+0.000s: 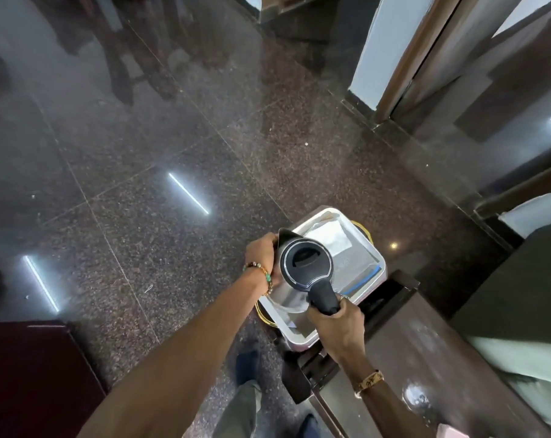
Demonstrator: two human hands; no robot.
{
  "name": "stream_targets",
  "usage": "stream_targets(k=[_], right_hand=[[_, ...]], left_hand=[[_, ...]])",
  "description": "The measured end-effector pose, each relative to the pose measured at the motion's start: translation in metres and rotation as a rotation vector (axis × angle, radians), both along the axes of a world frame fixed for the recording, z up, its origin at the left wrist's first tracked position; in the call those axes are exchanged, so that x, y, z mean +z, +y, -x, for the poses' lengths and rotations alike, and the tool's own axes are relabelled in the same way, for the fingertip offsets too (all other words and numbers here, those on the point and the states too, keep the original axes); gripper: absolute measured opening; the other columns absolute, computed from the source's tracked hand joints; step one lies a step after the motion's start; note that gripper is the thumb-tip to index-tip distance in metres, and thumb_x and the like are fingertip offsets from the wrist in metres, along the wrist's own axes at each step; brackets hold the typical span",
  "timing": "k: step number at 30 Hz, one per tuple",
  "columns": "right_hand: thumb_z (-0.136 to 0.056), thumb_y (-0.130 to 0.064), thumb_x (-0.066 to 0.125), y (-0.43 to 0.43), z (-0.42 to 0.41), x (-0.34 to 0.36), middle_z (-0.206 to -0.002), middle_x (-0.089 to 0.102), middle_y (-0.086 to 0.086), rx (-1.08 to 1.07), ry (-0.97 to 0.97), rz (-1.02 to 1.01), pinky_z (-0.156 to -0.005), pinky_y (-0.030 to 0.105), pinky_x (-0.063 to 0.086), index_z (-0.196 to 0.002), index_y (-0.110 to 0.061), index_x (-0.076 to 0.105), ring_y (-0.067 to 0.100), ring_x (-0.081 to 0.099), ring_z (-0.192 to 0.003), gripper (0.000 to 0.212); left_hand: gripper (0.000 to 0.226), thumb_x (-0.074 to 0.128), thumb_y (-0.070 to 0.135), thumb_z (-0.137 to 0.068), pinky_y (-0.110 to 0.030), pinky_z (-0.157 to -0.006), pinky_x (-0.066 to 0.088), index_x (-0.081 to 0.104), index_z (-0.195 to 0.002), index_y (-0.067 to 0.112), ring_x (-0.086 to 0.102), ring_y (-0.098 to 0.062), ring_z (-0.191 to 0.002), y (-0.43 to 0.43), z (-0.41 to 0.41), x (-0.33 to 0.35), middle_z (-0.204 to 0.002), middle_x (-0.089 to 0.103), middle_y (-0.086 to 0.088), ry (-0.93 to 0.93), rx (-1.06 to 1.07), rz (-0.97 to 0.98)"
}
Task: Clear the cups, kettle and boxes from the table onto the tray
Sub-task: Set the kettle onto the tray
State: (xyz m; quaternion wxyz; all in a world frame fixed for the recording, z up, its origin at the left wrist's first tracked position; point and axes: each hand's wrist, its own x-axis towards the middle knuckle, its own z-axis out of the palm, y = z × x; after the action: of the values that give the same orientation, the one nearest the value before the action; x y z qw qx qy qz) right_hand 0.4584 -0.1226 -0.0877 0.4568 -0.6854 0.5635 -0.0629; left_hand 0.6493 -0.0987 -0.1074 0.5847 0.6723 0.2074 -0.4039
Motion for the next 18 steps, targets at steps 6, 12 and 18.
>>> stream_targets(k=[6, 12, 18], right_hand=[[-0.066, -0.025, 0.079, -0.018, -0.029, -0.030, -0.042, 0.048, -0.013, 0.037, 0.023, 0.012, -0.036, 0.015, 0.033, -0.060, -0.016, 0.056, 0.007, 0.039, -0.041, 0.025], [-0.064, -0.027, 0.078, -0.020, -0.029, -0.053, -0.047, 0.050, -0.008, 0.017, 0.043, -0.031, -0.038, 0.017, 0.034, -0.063, -0.014, 0.058, 0.008, 0.039, -0.043, 0.024], [-0.062, -0.031, 0.076, -0.017, -0.034, -0.062, -0.050, 0.059, -0.020, 0.048, 0.000, -0.060, -0.035, 0.011, 0.036, -0.064, -0.022, 0.060, 0.001, 0.051, -0.039, 0.018]], left_hand=[[0.023, 0.066, 0.038, -0.047, -0.060, -0.079, 0.053, 0.066, -0.041, 0.016, 0.062, -0.028, -0.071, -0.015, -0.030, -0.034, -0.068, 0.066, -0.015, -0.010, 0.020, 0.021], [0.025, 0.066, 0.042, -0.042, -0.053, -0.069, 0.055, 0.068, -0.045, 0.018, 0.059, -0.024, -0.066, -0.015, -0.029, -0.054, -0.059, 0.065, -0.005, -0.007, -0.006, 0.046], [0.023, 0.065, 0.036, -0.055, -0.055, -0.065, 0.052, 0.062, -0.039, 0.019, 0.055, -0.024, -0.063, -0.011, -0.030, -0.069, -0.048, 0.059, 0.002, -0.075, 0.008, 0.009]])
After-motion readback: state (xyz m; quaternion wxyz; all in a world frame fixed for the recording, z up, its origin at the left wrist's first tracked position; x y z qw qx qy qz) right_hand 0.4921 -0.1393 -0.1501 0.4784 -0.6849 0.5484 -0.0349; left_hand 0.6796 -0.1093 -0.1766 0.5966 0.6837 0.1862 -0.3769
